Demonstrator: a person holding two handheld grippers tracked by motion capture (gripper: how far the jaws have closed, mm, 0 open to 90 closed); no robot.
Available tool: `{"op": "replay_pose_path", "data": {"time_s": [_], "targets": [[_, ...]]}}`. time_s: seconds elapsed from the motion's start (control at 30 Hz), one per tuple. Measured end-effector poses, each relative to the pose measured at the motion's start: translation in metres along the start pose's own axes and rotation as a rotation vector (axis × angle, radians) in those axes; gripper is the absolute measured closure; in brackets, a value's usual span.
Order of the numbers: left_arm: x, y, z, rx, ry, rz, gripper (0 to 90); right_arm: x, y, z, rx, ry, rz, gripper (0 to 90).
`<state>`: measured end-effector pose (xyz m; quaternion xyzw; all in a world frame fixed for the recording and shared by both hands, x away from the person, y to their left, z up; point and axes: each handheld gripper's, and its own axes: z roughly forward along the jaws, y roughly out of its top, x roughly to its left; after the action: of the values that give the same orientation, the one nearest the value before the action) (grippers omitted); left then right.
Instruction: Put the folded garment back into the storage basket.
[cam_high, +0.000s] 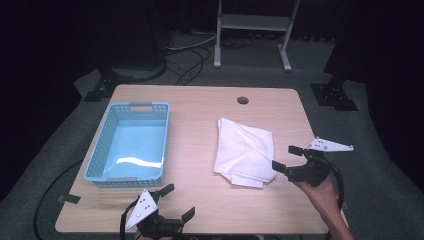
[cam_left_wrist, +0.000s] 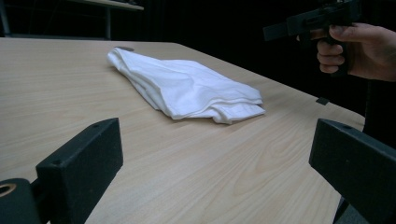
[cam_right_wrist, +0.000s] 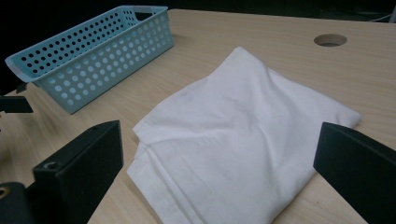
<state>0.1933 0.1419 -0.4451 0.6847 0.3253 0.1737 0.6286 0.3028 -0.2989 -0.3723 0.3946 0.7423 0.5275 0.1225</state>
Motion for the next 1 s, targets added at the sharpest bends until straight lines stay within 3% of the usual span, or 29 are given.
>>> {"op": "replay_pose_path", "data": {"time_s": [0.7, 1.0], "targets": [[0.0, 0.001, 0.001, -0.004, -0.008, 0.002, 2.5, -0.005, 0.026, 0.034, 0.075, 0.021, -0.003, 1.5], [0.0, 0.002, 0.0, -0.012, -0.007, -0.003, 2.5, -0.005, 0.033, 0.047, 0.083, 0.031, -0.013, 3.3]]}}
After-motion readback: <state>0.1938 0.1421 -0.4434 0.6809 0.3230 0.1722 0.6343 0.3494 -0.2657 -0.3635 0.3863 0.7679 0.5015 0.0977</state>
